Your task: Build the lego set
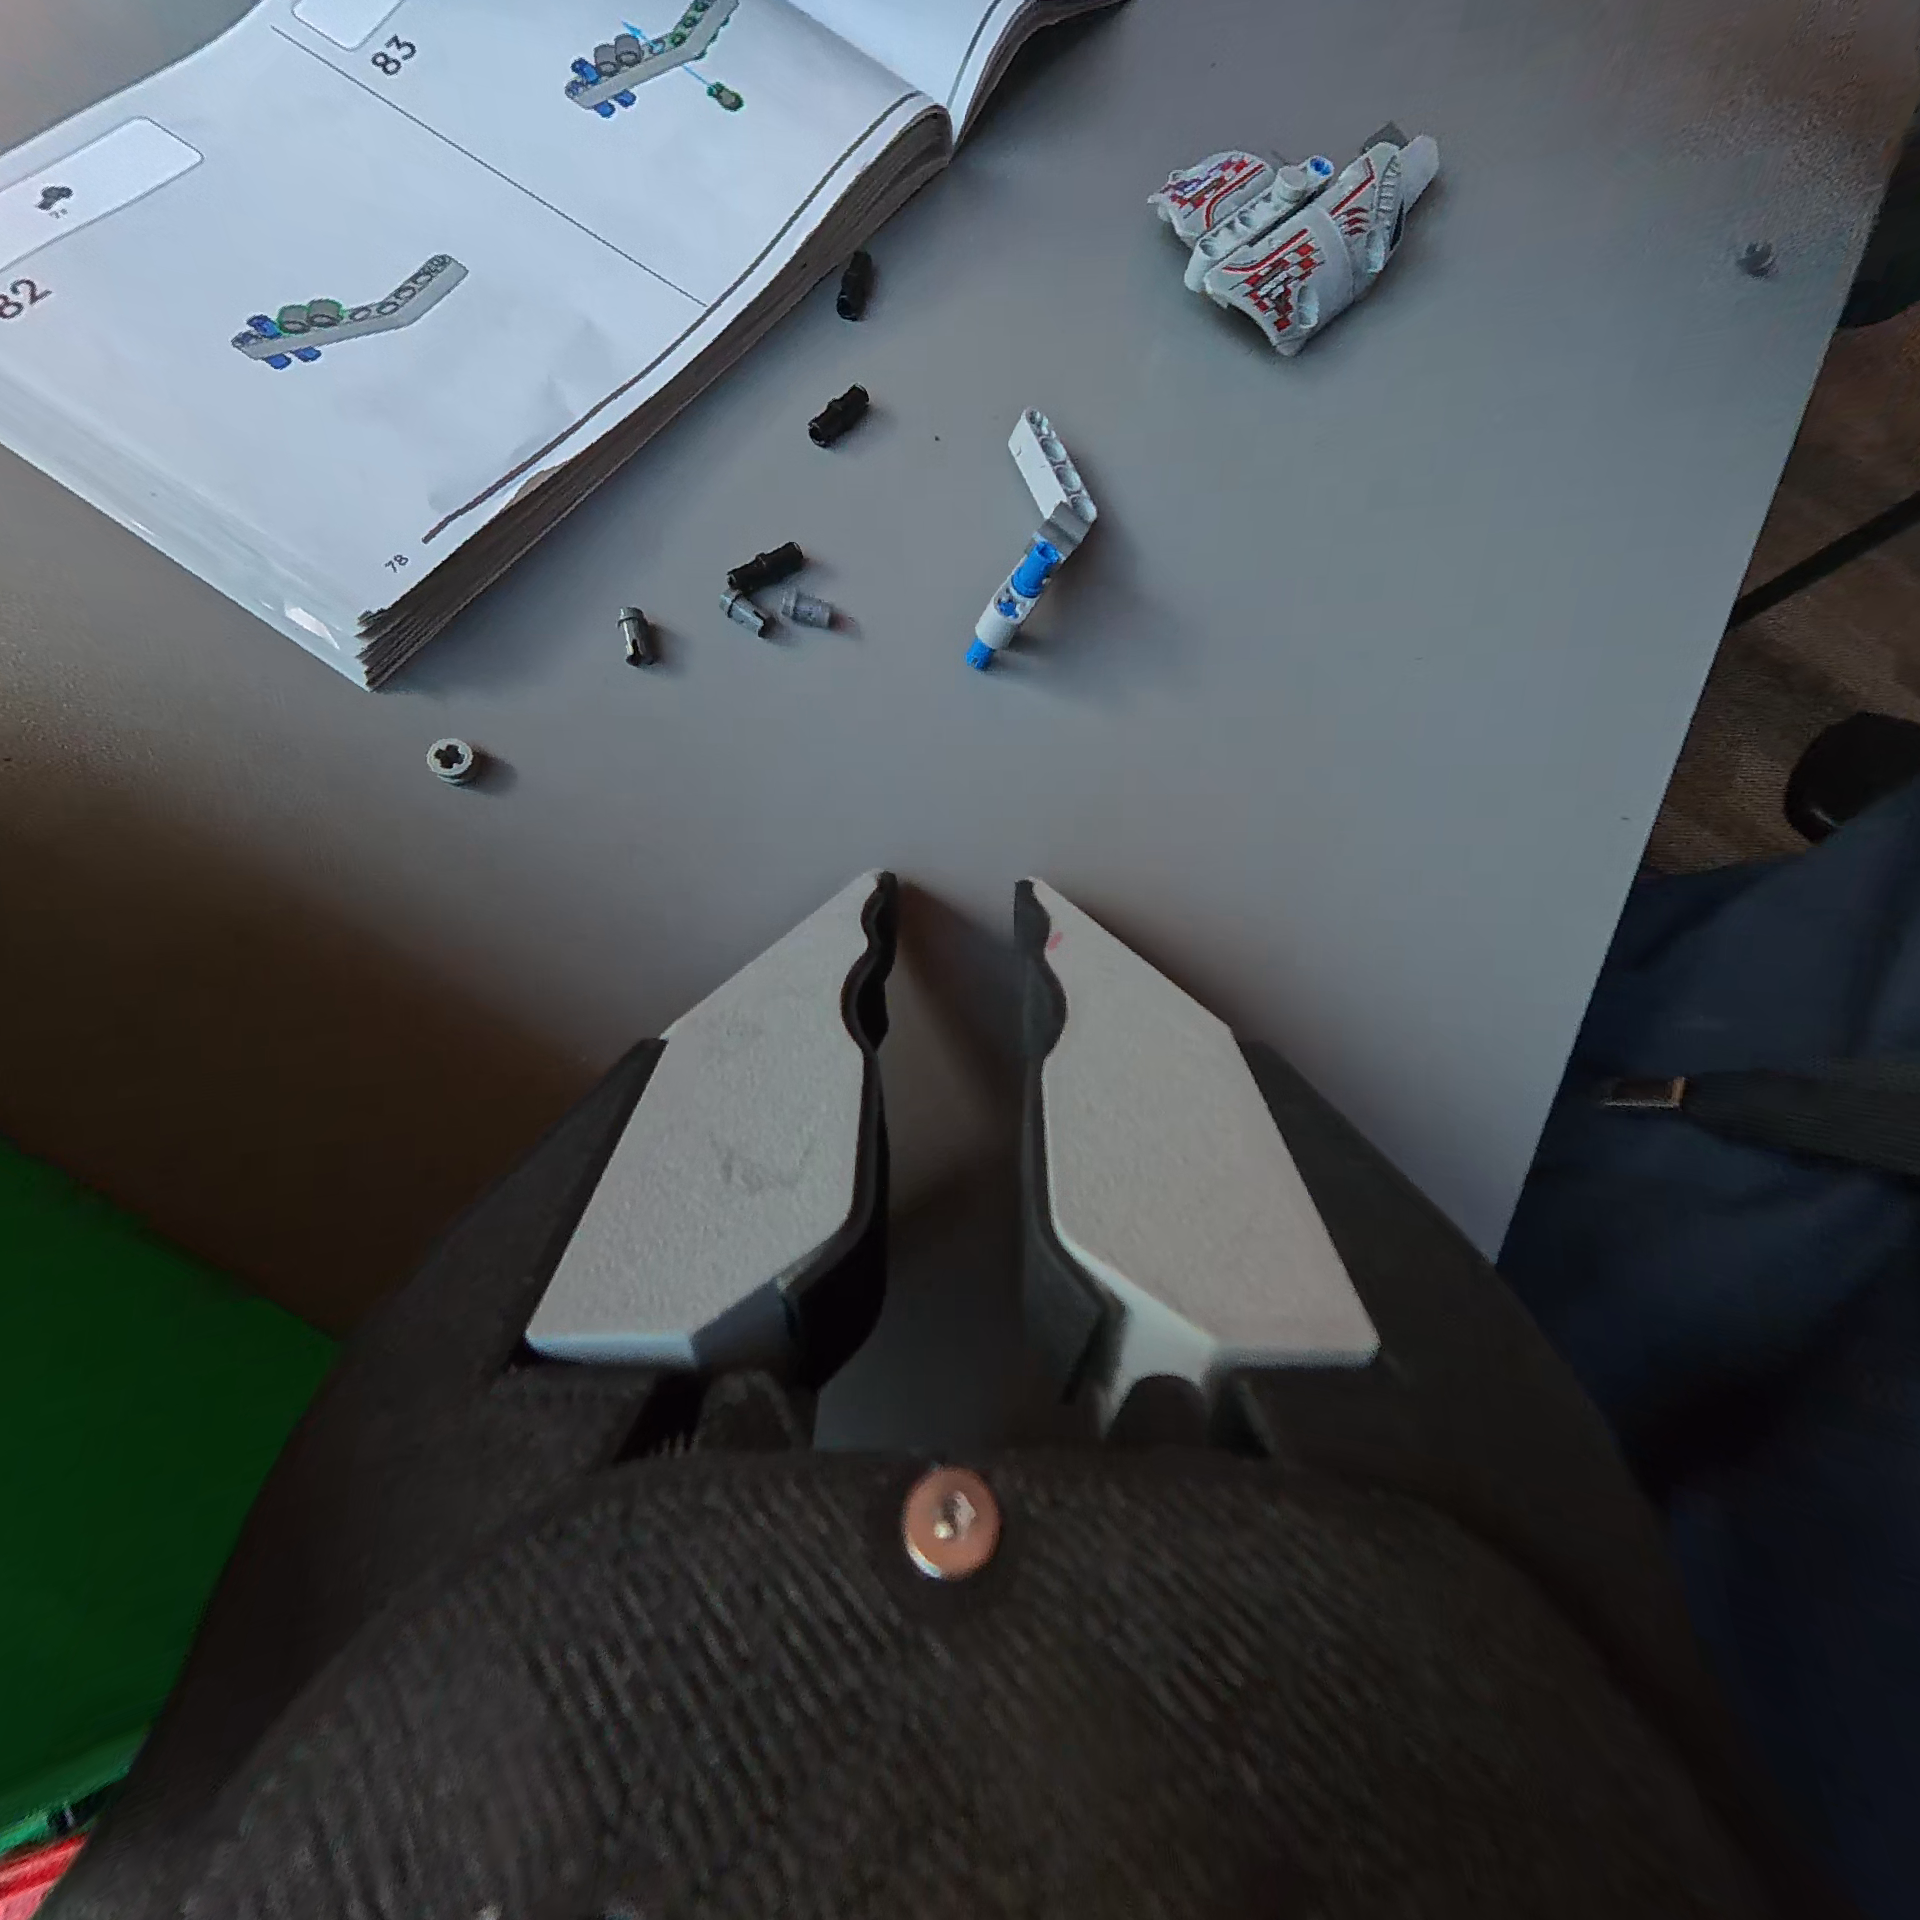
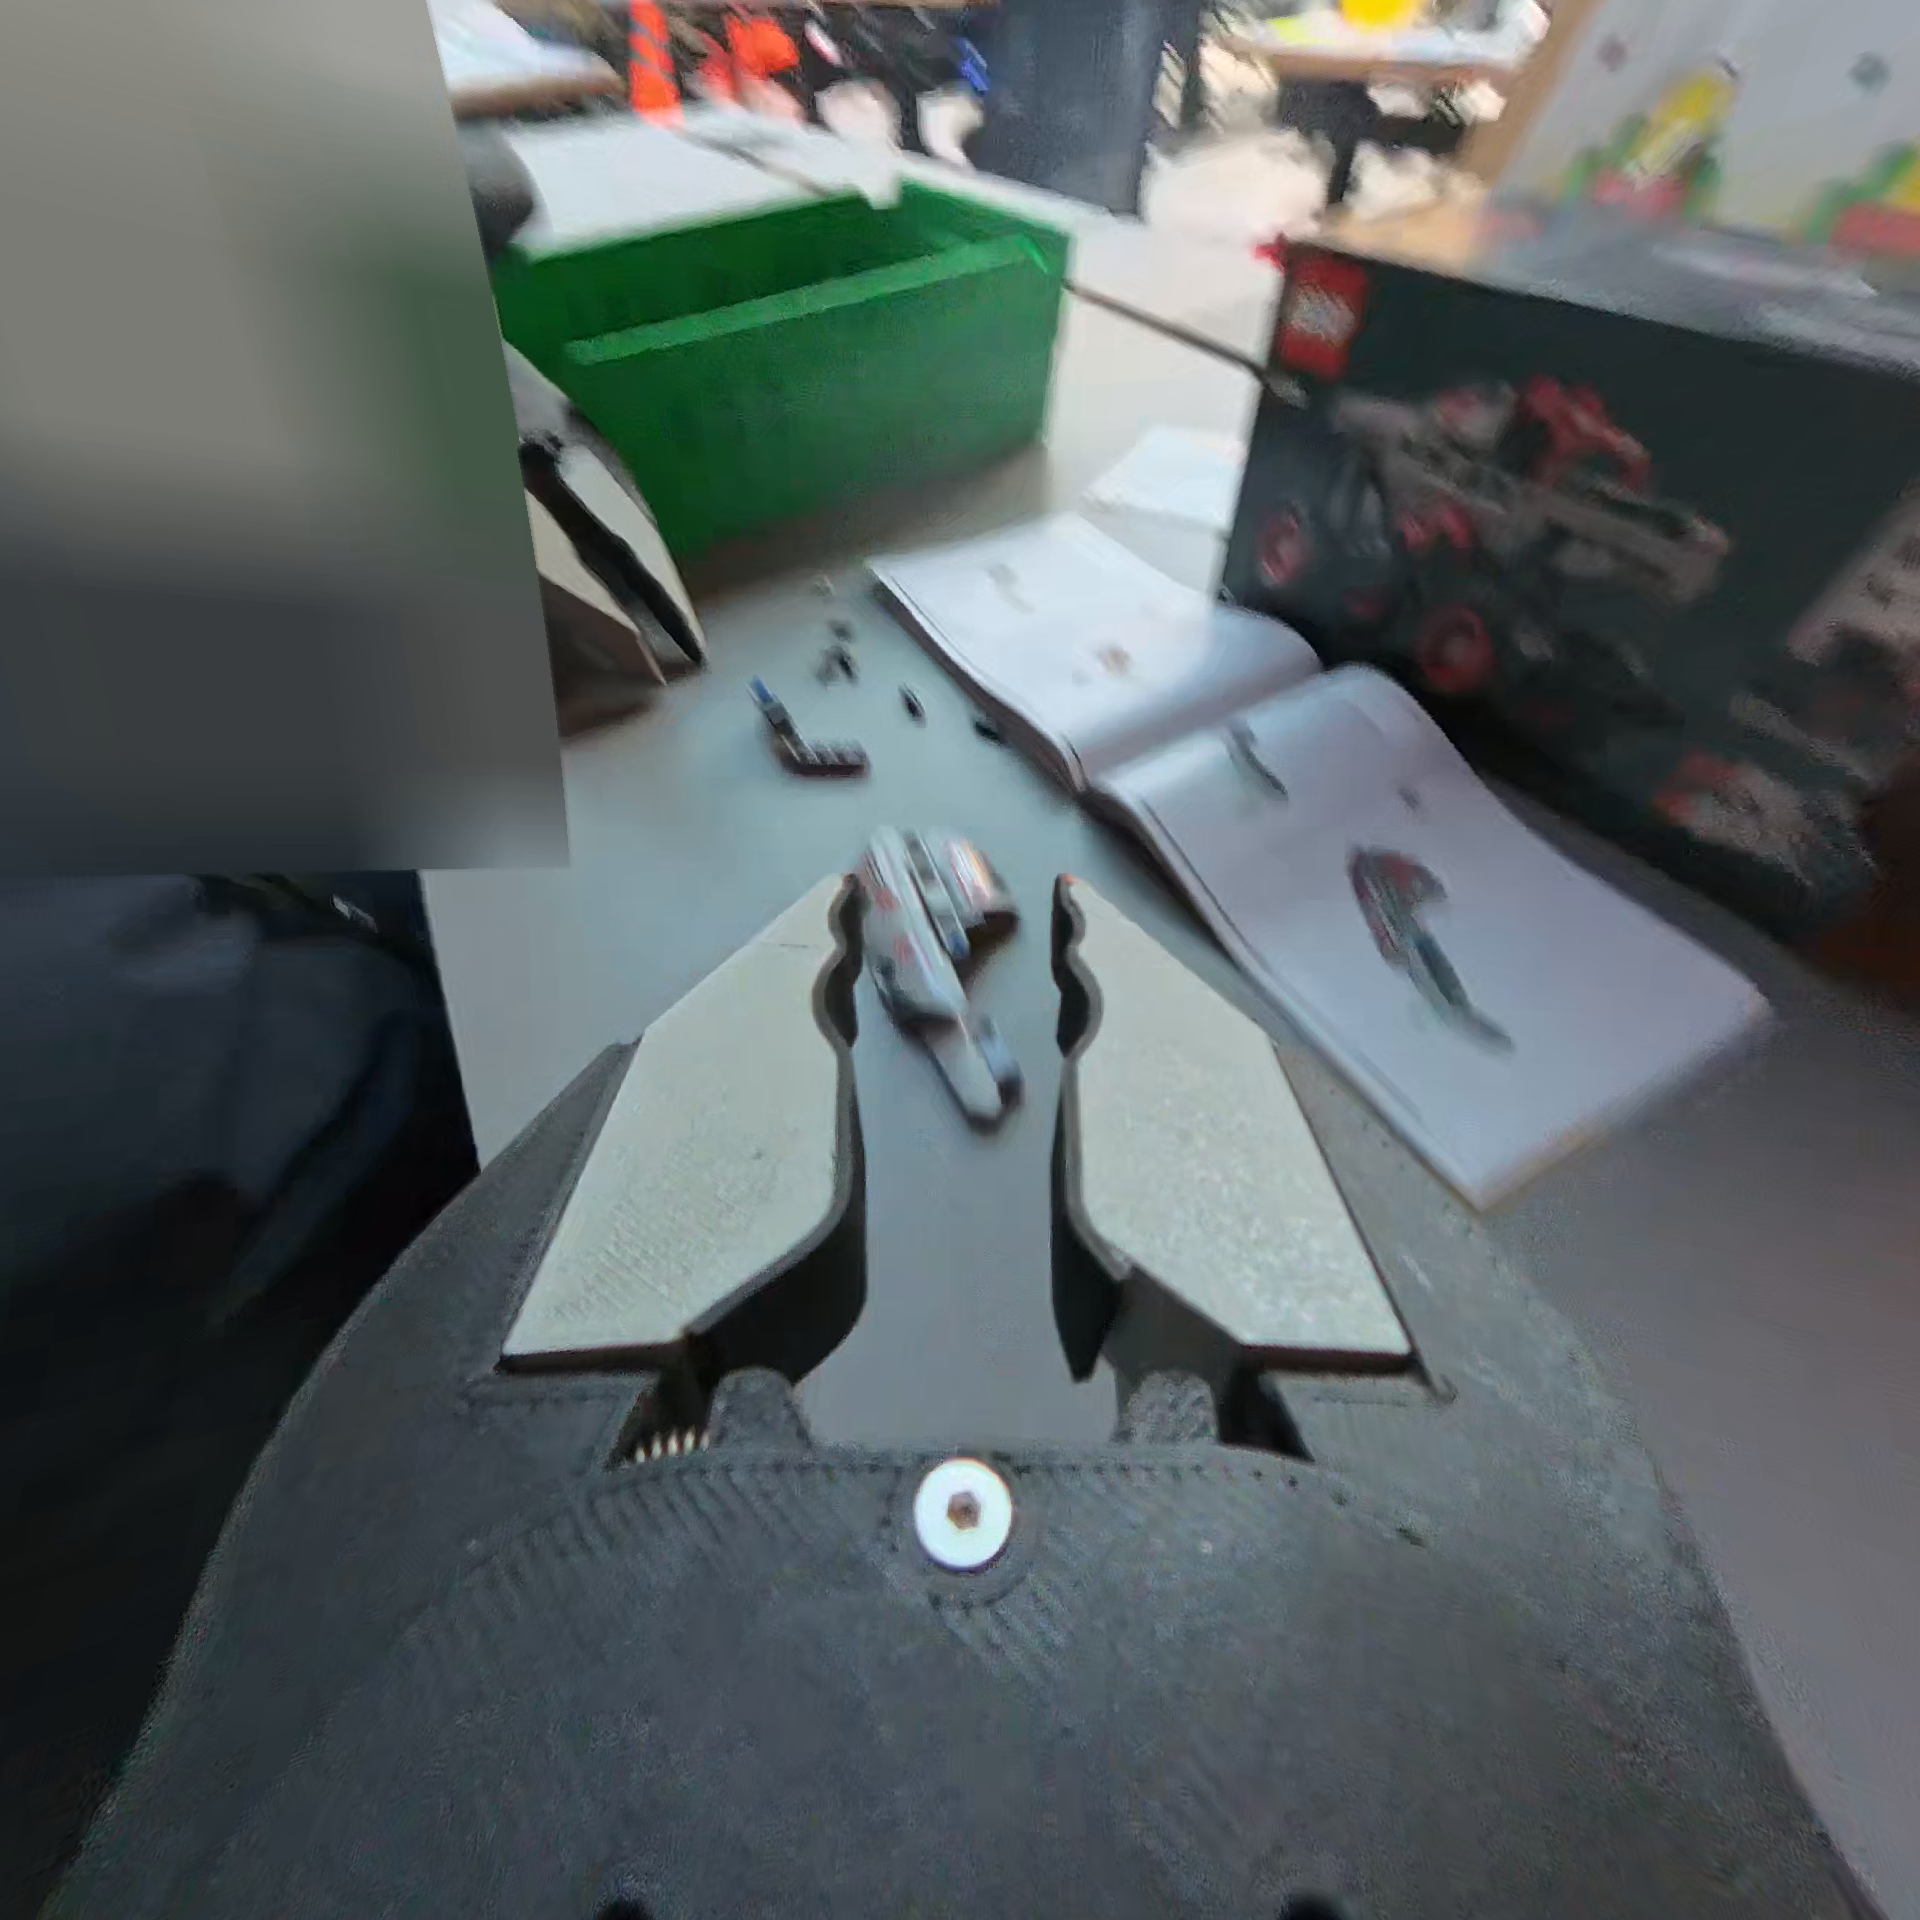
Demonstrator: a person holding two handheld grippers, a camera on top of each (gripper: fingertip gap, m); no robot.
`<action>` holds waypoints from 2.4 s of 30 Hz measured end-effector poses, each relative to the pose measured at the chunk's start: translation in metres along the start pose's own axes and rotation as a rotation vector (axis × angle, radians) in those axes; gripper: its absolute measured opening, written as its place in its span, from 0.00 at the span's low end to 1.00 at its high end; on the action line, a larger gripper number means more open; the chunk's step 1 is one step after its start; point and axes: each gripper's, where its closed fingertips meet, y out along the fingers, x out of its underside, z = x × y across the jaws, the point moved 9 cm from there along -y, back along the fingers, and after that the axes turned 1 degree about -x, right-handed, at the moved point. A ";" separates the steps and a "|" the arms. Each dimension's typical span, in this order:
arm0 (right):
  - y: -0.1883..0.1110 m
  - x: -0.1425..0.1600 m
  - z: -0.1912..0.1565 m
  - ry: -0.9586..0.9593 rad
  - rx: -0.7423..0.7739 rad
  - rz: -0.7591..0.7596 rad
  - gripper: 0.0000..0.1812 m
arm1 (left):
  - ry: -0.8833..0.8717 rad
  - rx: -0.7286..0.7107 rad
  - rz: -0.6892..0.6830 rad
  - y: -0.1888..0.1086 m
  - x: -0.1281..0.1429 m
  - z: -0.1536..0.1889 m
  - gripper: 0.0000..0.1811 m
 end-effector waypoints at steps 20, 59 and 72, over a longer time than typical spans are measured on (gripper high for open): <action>-0.129 0.306 -0.110 0.633 0.267 -0.218 0.16 | 0.043 -0.059 -0.011 0.006 -0.005 -0.002 0.03; 0.041 0.706 -0.090 0.915 0.464 -0.559 0.16 | 0.023 -0.222 -0.002 0.020 -0.019 -0.009 0.04; 0.131 0.792 -0.080 1.032 0.695 -0.640 0.12 | 0.020 -0.207 -0.001 0.020 -0.019 -0.009 0.04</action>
